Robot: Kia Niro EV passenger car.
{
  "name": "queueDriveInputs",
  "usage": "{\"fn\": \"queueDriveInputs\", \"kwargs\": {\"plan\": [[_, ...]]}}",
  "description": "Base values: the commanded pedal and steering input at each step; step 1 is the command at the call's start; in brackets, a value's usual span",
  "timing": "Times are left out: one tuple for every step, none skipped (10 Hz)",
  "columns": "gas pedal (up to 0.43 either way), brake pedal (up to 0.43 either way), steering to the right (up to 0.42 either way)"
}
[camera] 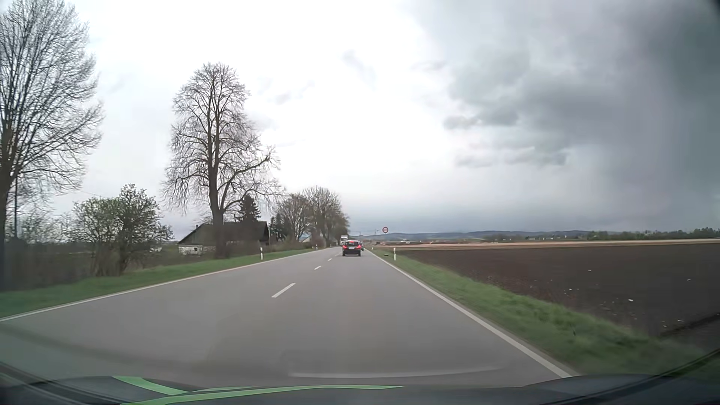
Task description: Follow the waypoints while adhering to traffic rules and regulations
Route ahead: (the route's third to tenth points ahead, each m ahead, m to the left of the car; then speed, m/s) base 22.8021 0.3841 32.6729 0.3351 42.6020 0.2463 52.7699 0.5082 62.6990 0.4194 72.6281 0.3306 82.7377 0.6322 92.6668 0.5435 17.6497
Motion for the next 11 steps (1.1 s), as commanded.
{"fn": "queueDriveInputs", "kwargs": {"plan": [[0.150,0.000,-0.001],[0.150,0.000,-0.001],[0.150,0.000,-0.001],[0.150,0.000,-0.001],[0.150,0.000,-0.001],[0.150,0.000,-0.001],[0.150,0.000,-0.001],[0.150,0.000,-0.001],[0.150,0.000,-0.001],[0.150,0.000,-0.001],[0.150,0.000,-0.001]]}}
